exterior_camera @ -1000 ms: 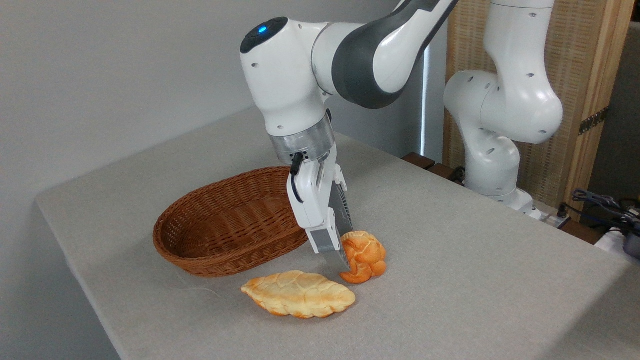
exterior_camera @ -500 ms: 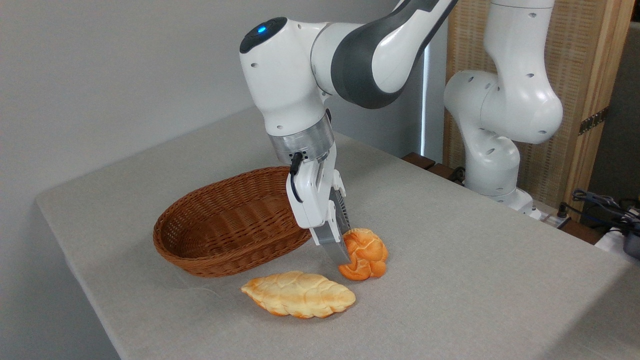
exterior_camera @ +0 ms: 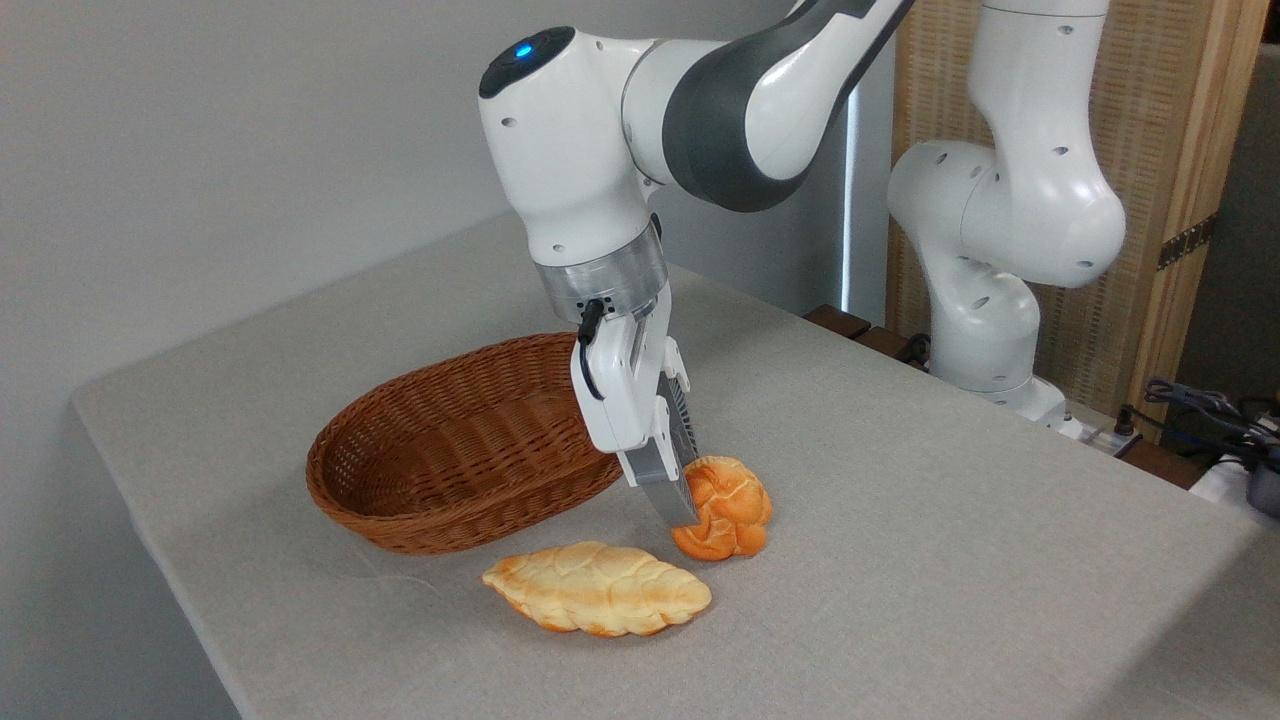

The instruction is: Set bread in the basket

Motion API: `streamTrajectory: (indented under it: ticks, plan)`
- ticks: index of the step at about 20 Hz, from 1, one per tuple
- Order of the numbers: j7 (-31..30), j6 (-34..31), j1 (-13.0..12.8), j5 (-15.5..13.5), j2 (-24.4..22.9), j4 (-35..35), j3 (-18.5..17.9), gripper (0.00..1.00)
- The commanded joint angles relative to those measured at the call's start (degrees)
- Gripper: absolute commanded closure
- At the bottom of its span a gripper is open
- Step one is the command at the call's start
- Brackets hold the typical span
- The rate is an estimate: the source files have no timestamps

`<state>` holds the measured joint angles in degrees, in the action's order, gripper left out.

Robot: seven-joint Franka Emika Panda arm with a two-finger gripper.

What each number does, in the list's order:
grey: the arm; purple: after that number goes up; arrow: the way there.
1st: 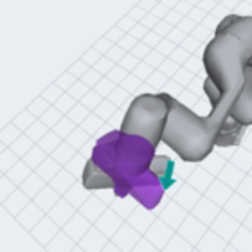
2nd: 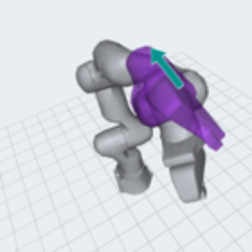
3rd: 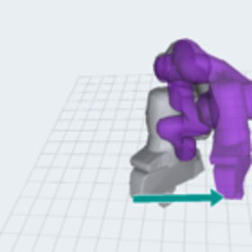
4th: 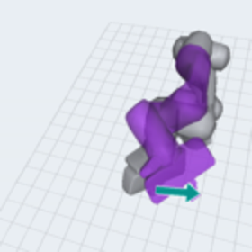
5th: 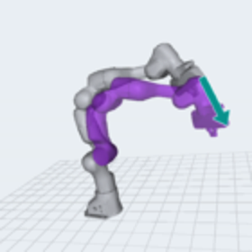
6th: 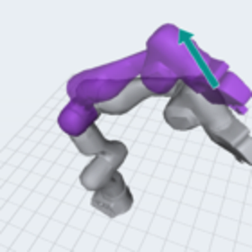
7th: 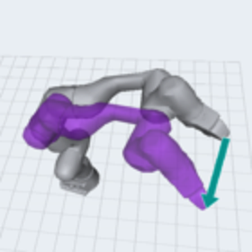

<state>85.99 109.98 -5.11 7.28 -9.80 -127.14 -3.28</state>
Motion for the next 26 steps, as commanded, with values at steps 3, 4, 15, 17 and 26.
streamTrajectory:
  ticks: [3, 4, 15, 17, 26]
  plan:
    - [0.8, -0.1, -0.1, 1.0, -0.7, 0.2, -0.4, 0.47]
    - [0.8, -0.5, 0.0, 1.0, -0.8, 0.2, -0.4, 0.47]
    - [0.4, -0.6, 0.0, 0.9, -1.2, 0.4, -0.5, 0.6]
    - [0.3, -1.0, 0.0, 0.3, -1.3, 1.6, -0.5, 0.6]
    - [-12.5, -1.4, 0.3, -10.4, -1.2, 7.3, -1.1, 0.6]
